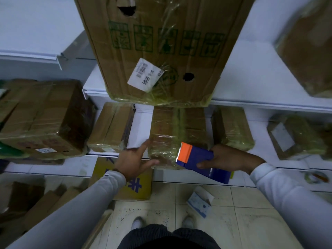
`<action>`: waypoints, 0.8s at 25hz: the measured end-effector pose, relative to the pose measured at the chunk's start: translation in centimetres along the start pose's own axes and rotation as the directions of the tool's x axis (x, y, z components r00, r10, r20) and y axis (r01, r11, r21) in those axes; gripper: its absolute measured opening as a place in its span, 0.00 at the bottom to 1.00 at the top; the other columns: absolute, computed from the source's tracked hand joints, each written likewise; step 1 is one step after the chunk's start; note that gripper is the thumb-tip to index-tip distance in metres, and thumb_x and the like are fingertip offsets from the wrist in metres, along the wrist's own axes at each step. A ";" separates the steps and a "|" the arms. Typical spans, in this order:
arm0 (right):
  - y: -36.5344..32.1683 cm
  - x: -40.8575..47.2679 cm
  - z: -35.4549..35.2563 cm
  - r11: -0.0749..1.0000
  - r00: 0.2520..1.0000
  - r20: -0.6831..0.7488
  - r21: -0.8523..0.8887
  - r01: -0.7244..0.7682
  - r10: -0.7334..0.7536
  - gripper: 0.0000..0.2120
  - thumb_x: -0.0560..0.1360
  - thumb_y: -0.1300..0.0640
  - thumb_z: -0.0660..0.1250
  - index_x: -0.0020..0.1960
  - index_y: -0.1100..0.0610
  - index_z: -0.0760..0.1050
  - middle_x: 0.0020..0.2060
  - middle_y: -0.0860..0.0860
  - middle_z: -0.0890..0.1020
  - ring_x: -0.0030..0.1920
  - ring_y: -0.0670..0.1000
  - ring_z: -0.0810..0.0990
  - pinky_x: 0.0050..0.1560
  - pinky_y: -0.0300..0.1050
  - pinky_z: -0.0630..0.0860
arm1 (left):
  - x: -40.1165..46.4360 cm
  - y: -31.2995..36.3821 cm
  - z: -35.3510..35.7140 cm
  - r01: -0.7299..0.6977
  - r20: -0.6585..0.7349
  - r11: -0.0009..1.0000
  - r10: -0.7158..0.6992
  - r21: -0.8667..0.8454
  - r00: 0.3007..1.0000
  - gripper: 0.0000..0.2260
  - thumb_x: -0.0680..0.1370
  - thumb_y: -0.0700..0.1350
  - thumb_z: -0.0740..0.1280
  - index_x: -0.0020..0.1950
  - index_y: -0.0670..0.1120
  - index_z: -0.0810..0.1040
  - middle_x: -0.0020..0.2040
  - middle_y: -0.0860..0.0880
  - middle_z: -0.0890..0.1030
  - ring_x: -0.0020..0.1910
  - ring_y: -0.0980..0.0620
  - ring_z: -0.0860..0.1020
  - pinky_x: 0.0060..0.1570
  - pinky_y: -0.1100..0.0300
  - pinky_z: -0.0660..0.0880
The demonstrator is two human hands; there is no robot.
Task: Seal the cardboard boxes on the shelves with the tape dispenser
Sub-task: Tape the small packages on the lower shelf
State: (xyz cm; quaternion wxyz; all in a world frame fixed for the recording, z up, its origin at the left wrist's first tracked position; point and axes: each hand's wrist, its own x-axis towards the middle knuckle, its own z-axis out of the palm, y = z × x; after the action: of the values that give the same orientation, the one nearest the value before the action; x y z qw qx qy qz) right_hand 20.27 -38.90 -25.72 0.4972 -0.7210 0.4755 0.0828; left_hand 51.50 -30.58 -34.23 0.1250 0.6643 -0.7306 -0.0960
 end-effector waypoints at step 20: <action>5.7 -4.4 -3.4 0.998 0.998 -0.026 -0.036 -0.049 0.048 0.11 0.72 0.43 0.74 0.49 0.48 0.80 0.39 0.45 0.86 0.38 0.44 0.83 0.38 0.33 0.75 | 5.4 1.9 1.9 -0.422 0.201 0.895 0.392 0.141 0.898 0.25 0.81 0.57 0.52 0.77 0.51 0.53 0.78 0.50 0.52 0.77 0.50 0.51 0.73 0.57 0.42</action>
State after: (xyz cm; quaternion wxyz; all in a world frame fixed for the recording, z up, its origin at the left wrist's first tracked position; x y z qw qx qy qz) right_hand 12.33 -39.23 -25.11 0.4758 -0.7191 0.4976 0.0945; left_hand 48.67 -35.82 -35.20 0.0194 0.4942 -0.8673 -0.0562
